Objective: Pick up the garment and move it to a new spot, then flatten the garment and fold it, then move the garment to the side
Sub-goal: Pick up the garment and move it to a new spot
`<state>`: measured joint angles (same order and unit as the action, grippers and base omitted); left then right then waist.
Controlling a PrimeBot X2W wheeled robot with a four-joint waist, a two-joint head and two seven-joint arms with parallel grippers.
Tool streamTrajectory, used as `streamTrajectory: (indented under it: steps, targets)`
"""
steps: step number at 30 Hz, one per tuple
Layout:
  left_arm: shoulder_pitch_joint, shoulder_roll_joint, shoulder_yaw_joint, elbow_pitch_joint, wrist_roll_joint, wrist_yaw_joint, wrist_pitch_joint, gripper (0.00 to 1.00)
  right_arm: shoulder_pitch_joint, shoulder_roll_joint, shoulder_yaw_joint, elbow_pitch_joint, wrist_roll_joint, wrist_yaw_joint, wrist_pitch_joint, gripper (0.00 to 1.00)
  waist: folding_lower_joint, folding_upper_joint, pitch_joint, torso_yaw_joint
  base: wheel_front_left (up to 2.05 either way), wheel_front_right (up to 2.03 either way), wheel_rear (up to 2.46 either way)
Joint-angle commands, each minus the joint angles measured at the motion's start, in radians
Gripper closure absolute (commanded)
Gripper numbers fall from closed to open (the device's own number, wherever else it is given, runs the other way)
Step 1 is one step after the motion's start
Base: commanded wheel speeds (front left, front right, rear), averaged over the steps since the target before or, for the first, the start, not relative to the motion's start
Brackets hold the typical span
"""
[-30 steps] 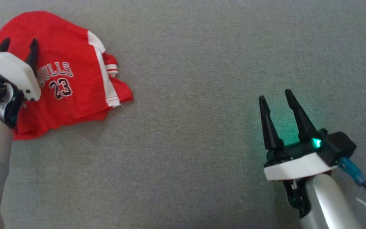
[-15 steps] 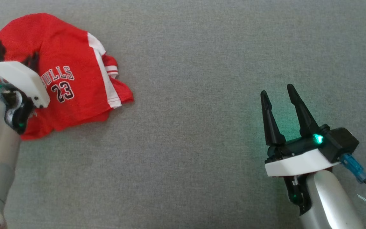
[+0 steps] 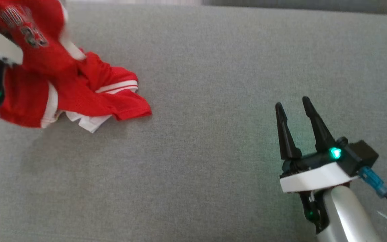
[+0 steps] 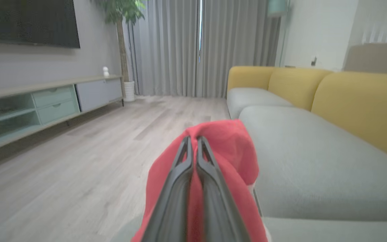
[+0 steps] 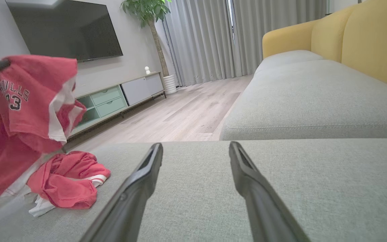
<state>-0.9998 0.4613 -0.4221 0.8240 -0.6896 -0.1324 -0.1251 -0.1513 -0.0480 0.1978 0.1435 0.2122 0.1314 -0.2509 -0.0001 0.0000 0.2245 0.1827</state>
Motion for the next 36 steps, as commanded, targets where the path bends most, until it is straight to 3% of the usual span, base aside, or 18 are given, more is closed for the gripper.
streamTrajectory:
  steps: [1,5,10,16,25,33,34,35,36]
  targets:
    - [-0.069,0.062,0.038,-0.043,-0.006,0.002,-0.02,1.0,0.002,-0.002,0.027,-0.024,0.006,-0.001,-0.011,0.0,0.0001,0.0,-0.023,0.008,0.0,0.0,0.0]
    - [-0.074,0.052,0.043,-0.122,-0.021,0.002,-0.057,1.0,0.016,-0.002,0.029,-0.02,0.022,-0.001,-0.011,0.0,0.0001,0.0,-0.063,0.009,0.0,0.0,0.0]
    - [-0.032,0.044,0.009,-0.259,-0.03,0.004,-0.025,1.0,0.024,-0.002,0.029,-0.025,0.041,-0.001,-0.011,0.0,0.0001,0.0,-0.097,-0.011,0.0,0.0,0.0]
    - [0.037,0.012,-0.032,-0.423,-0.035,0.049,0.042,1.0,0.023,-0.002,0.018,-0.034,0.059,-0.001,-0.011,0.0,0.0001,0.0,-0.116,-0.075,0.0,0.0,0.0]
    - [0.132,-0.074,-0.132,-0.61,-0.035,0.101,0.128,1.0,-0.011,-0.002,0.015,-0.059,0.087,-0.001,-0.011,0.0,0.0001,0.0,-0.093,-0.254,0.0,0.0,0.0]
    - [0.14,-0.153,-0.21,-0.564,-0.008,0.121,0.146,1.0,-0.043,-0.002,0.039,-0.093,0.139,-0.001,-0.011,0.0,0.0001,0.0,-0.046,-0.454,0.0,0.0,0.0]
    - [0.136,-0.162,-0.215,-0.544,-0.003,0.123,0.141,0.74,-0.044,-0.002,0.038,-0.097,0.144,-0.001,-0.011,0.0,0.0001,0.0,-0.042,-0.47,0.0,0.0,0.0]
    - [0.133,-0.181,-0.215,-0.499,-0.003,0.128,0.125,0.0,-0.044,-0.002,0.037,-0.102,0.151,-0.001,-0.011,0.0,0.0001,0.0,-0.036,-0.497,0.0,0.0,0.0]
    - [0.13,-0.187,-0.215,-0.479,-0.002,0.128,0.113,0.0,-0.043,-0.002,0.036,-0.104,0.154,-0.001,-0.011,0.0,0.0001,0.0,-0.034,-0.506,0.0,0.0,0.0]
